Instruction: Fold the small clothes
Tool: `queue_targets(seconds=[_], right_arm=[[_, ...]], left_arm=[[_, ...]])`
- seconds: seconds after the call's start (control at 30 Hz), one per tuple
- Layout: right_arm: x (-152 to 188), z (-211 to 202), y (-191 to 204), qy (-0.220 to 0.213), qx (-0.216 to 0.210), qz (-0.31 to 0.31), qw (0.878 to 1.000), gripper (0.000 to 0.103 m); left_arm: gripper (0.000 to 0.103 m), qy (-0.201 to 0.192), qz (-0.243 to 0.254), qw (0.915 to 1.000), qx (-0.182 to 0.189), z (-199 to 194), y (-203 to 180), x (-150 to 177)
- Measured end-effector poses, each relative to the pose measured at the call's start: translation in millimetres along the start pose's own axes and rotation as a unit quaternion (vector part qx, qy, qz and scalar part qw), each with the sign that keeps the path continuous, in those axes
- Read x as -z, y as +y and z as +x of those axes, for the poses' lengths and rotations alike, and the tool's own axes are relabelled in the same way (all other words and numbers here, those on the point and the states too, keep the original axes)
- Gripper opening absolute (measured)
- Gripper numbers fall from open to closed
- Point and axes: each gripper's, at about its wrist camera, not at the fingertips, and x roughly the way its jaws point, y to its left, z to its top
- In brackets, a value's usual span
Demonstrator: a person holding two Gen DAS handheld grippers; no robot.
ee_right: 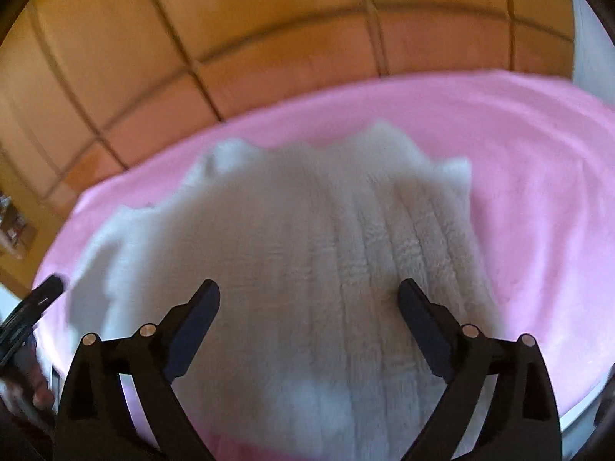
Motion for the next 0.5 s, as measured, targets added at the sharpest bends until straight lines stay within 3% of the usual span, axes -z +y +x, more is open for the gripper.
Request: queue_targets(seconds=[0.13,0.27,0.5], right_arm=[[-5,15,-2,0.005,0.024,-0.010,1.000,0.101],[-8,11,-7,0.011,0.017,-0.016,1.000,0.101],[-13,-22,-42,-0.042,-0.006,0.035,0.998,0.101]], left_arm=[[0.073,0.001,0.014,0.9999,0.002,6,-9,2],[0.073,0.008,0.017,0.9998,0.003,14,-14,4],[0.073,0.024,0.012,0.9996,-0.009,26,-14,8]])
